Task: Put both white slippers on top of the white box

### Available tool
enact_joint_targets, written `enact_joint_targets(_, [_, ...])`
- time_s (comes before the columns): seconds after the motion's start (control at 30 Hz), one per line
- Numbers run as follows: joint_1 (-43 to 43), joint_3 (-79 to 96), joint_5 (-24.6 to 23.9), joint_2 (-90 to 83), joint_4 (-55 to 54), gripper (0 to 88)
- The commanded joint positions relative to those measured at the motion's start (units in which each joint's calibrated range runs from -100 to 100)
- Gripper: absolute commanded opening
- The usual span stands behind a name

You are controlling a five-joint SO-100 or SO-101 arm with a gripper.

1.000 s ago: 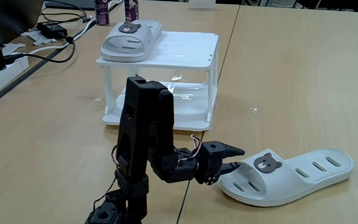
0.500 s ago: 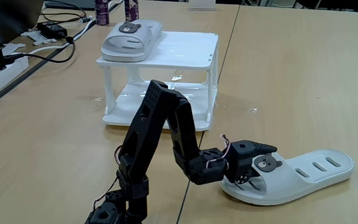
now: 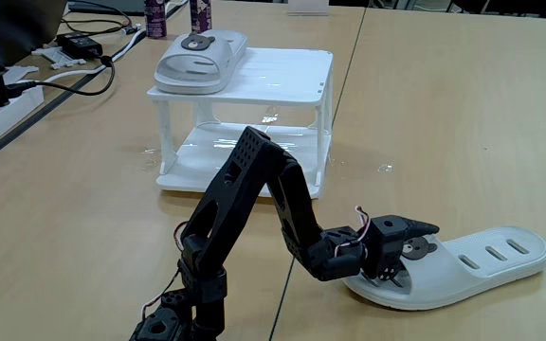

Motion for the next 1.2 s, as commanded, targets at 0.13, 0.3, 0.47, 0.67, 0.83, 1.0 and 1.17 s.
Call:
enact_joint_targets(0.13, [0.3,-2.6,0.4,-1.0,0.0,0.7])
enact_joint_targets(0.3, [0.3,-3.1,0.4,-3.3,0.3,0.8])
enact_joint_targets(0.47, [0.3,-5.7,0.4,-21.5,22.2,0.8])
enact_joint_targets(0.67, [0.3,-29.4,0.4,-35.8,52.8,0.8])
enact_joint_targets(0.83, [0.2,-52.8,0.4,-36.3,73.3,0.8])
enact_joint_targets(1.0, [0.1,-65.7,0.4,-37.8,83.2,0.8])
enact_joint_targets(1.17, [-0.3,-66.1,0.4,-46.8,91.5,0.8])
